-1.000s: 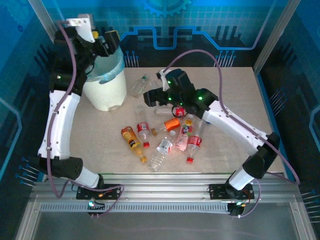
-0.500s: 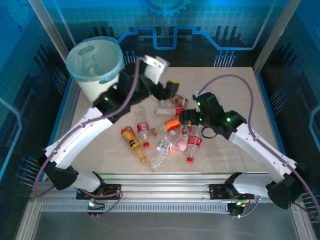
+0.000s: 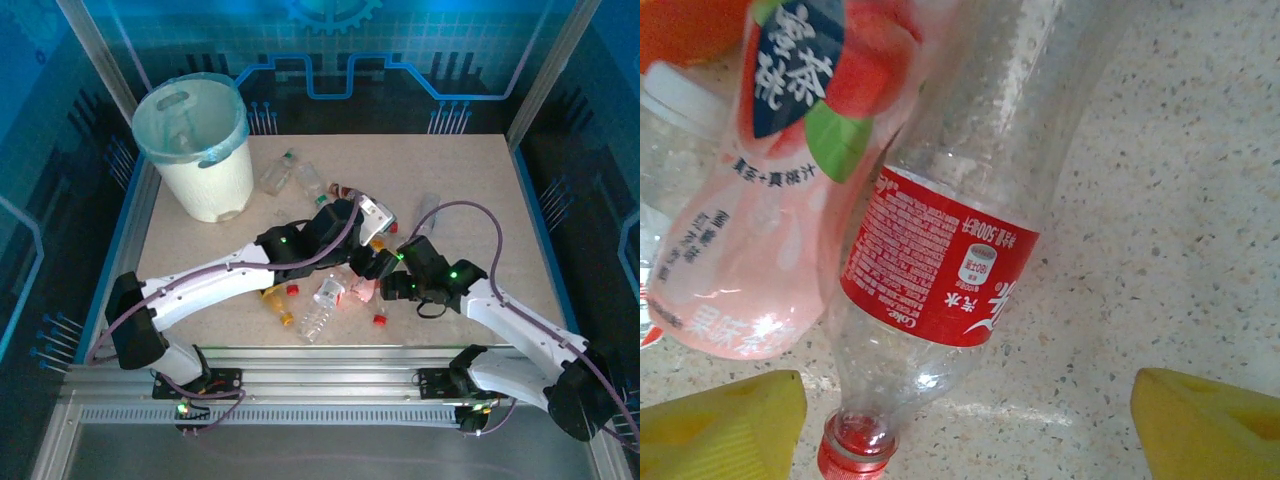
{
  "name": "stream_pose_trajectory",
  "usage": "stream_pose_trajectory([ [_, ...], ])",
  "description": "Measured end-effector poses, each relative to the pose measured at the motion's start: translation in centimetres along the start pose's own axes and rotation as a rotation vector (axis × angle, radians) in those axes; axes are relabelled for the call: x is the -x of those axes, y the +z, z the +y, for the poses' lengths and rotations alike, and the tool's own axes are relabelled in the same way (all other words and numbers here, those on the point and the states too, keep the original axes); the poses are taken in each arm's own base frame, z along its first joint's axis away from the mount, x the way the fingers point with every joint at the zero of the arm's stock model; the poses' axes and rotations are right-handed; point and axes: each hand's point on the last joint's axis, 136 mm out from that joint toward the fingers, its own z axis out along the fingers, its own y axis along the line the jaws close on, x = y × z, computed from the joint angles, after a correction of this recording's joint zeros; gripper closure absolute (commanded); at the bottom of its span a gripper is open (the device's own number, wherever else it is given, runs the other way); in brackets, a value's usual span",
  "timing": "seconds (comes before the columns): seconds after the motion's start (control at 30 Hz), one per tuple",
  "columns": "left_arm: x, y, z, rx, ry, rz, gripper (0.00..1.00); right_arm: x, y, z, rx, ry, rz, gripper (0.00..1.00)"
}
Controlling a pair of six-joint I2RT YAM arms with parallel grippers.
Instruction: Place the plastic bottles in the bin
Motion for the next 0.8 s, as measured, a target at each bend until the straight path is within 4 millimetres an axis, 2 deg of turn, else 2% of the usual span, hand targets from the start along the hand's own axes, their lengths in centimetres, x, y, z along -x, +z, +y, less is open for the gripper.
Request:
stream_pose_trajectory([
  [0.17,-1.6,0.5,0.2,0.004,-0.021,0.035,0.15,-0.8,1.8,0.1,0.005,0.026,0.048,0.16],
  [0.3,-2.4,0.7,0.4,0.011,-0.020,0.056,0.14,-0.7,2.8,0.1,0.017,0.062,0.065,0.17],
  [0.67,-2.2,0.6,0.4,0.010,0.012,0.052,0.13,-0.1,3.8,-0.7,0.048,0.150,0.086,0.17],
  [0.8,-1.2,0.3,0.2,0.007,0.018,0.034,0.13,-0.1,4.4,0.0,0.085,0.159,0.111,0.16],
])
